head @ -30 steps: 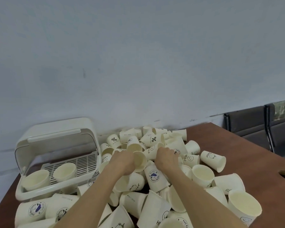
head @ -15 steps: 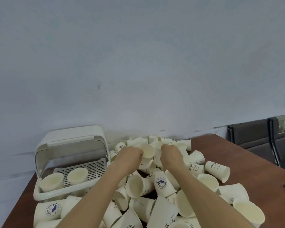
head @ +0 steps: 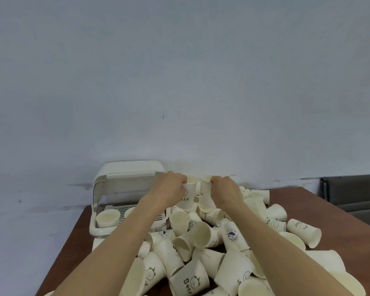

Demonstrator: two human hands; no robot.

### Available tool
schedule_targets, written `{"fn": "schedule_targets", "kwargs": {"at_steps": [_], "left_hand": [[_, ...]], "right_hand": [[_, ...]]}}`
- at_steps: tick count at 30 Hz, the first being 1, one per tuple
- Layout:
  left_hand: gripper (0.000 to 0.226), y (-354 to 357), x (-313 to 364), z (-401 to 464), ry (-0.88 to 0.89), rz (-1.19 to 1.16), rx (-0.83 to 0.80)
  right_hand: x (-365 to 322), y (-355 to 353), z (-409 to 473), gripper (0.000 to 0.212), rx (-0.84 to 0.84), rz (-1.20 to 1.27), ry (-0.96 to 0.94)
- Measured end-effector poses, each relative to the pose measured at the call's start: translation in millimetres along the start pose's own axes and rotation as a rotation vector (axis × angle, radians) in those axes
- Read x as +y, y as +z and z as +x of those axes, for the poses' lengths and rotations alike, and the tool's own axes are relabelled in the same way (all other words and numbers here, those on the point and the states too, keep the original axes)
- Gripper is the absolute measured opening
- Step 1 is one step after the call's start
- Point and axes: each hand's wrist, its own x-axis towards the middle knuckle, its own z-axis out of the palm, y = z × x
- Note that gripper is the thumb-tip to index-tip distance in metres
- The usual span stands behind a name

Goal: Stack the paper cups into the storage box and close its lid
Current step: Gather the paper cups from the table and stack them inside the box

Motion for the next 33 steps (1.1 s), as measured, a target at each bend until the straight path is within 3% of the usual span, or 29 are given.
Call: {"fn": "schedule_targets", "kwargs": {"at_steps": [19,33], "left_hand": [[0.021,-32.6,-144.1,-71.0,-0.338,0.113,0.125],[0.025,14.5,-200.2,-95.4,-0.459,0.094,0.079]], "right_hand": [[-149.9,36.4,7.0,0.027,-0.011,0.084,-0.294],[-184.4,95.6,6.2,0.023,-0.108,0.086,-0.341]]}}
